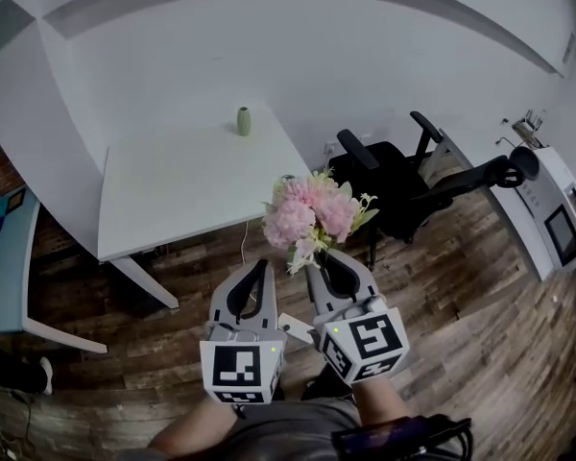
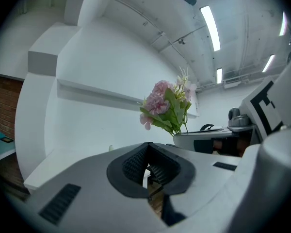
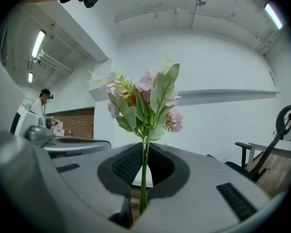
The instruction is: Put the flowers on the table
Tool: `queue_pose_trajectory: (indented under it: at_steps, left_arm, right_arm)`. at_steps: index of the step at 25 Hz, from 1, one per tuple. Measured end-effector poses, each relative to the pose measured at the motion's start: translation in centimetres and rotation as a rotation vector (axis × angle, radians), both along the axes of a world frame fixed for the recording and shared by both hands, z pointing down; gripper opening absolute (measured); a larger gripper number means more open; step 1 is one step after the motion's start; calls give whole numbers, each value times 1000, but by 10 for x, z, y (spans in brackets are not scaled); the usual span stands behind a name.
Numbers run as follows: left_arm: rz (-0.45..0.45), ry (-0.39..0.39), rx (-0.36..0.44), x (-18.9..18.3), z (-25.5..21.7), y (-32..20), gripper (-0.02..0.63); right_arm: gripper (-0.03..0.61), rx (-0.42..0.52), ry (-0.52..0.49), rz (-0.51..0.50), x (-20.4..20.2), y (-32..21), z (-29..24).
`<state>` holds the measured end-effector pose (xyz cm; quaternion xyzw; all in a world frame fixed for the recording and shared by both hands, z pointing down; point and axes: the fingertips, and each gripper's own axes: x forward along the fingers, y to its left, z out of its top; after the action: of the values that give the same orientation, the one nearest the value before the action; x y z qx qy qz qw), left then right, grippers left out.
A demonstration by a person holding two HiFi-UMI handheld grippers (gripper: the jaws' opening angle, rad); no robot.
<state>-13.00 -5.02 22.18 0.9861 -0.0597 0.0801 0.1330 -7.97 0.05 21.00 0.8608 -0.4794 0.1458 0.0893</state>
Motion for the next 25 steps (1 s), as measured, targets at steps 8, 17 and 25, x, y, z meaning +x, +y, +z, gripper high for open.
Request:
queue_pose_trajectory:
  at_steps: [8, 17, 25]
  left_arm:
    - [2, -19, -2, 44, 16, 0, 8]
    - [-60, -69, 24, 134, 35, -5, 8]
    - [-152, -94, 56, 224, 30, -8, 8]
  right_arm:
    - [29, 13, -4, 6, 43, 0, 11]
    - [29, 28, -52, -59, 132, -6, 34]
    - [29, 42, -98, -183, 215, -19, 41]
